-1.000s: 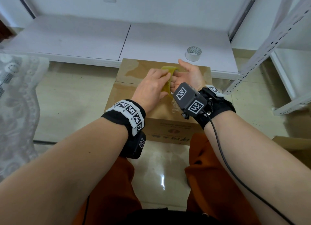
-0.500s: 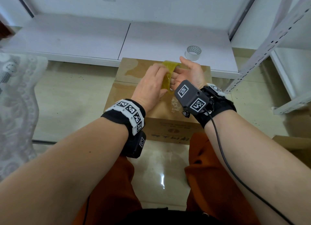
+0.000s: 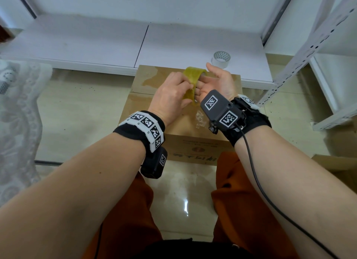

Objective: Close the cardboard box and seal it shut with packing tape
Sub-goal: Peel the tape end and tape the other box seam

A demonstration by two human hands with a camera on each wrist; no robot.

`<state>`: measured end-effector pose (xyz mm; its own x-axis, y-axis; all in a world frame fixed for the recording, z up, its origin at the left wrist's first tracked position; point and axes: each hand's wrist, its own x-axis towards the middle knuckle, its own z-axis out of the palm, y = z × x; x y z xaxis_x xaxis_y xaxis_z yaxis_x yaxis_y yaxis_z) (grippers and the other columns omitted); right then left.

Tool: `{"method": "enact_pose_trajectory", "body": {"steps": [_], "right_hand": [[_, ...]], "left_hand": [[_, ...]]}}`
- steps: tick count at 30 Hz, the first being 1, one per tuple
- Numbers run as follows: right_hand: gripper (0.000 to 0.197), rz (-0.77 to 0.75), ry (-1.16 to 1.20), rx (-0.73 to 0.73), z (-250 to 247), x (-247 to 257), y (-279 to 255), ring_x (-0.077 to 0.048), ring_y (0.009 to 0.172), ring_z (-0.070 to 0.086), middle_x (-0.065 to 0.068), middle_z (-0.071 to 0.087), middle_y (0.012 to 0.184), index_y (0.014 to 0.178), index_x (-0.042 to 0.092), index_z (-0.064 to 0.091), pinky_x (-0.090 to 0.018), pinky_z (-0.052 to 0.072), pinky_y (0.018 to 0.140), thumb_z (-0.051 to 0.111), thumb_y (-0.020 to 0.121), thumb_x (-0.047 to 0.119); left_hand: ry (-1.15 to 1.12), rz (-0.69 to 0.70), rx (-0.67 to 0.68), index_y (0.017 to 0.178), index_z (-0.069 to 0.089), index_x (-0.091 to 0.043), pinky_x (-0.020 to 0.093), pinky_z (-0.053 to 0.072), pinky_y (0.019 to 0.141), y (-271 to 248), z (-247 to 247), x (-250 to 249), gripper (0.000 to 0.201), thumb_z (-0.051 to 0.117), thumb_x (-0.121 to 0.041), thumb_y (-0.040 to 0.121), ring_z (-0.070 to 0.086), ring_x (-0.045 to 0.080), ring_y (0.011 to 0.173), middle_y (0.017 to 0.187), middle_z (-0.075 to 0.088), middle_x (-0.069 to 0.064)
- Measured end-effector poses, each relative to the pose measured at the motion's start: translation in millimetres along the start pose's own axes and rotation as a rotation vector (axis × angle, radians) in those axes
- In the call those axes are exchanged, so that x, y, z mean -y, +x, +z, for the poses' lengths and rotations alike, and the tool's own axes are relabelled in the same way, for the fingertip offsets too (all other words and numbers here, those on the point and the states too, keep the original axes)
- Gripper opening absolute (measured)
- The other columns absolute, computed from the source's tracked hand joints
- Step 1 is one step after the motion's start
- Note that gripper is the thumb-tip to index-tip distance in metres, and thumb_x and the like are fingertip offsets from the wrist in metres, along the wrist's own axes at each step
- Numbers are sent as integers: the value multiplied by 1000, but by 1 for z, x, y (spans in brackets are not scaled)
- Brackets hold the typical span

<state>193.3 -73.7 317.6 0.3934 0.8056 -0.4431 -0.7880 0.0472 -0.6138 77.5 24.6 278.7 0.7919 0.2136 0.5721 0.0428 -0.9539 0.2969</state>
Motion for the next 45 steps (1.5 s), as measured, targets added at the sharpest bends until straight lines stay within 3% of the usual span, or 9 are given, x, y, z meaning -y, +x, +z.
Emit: {"method": "enact_pose_trajectory", "body": {"steps": [7,17,22,31,35,37,40,43,45], "right_hand": [[40,-48,37,-36,-2,-1,3,-28,89,61,-15,61,105,119,2,56,-37,53,80,51,93,32],[37,-74,-27,-75,-5,0,7,-29,87,63,-17,66,105,110,1,62,-41,48,84,50,92,31],[37,-73,-20,-110,-5,1,6,-28,86,64,-16,66,101,113,1,60,-40,52,82,48,94,30],[43,59,-304,-109,-1,3,2,-21,70,47,-8,51,86,93,7,52,-35,42,71,71,54,14],[5,97,-426,-116,5,6,-8,-18,53,44,-6,49,65,73,9,46,-29,44,56,48,77,8],[17,132,-422,-111,0,5,-6,-19,50,47,-8,49,64,69,8,45,-27,47,53,37,84,4],[7,140,-436,-126,6,4,-6,-22,57,49,-11,48,77,79,8,44,-32,48,64,48,73,5],[53,140,-484,-159,-6,7,7,-25,74,51,-13,48,99,101,11,44,-41,43,83,65,52,8],[49,149,-481,-131,-7,6,8,-25,74,52,-13,50,97,98,10,45,-41,45,81,66,54,10]], "left_hand": [[-15,-84,59,128,55,-1,36,50,97,2,0,-3,66,83,-12,69,52,29,117,128,52,17],[0,-64,59,82,67,-2,30,46,89,4,-6,-4,27,84,-12,64,59,31,103,108,66,14],[-57,-125,90,119,62,-2,37,47,93,6,-8,-7,58,84,-9,66,55,32,110,116,59,17],[-39,-147,143,88,66,-8,37,51,83,6,-9,-4,31,84,-20,67,56,25,99,104,63,8],[-121,-206,167,88,66,-11,26,42,90,10,-10,-2,19,77,-21,77,54,18,104,110,63,3],[-117,-216,181,89,67,-13,23,40,92,11,-10,0,11,70,-22,84,54,14,105,110,63,1],[-73,-199,172,91,66,-12,19,37,87,12,-9,1,7,65,-19,88,54,14,103,107,61,2],[-36,-180,163,91,63,-9,20,38,83,12,-10,0,6,61,-15,90,52,17,99,104,59,5],[-27,-187,160,93,61,-8,20,39,82,12,-9,0,7,59,-15,91,51,17,97,104,56,5]]}}
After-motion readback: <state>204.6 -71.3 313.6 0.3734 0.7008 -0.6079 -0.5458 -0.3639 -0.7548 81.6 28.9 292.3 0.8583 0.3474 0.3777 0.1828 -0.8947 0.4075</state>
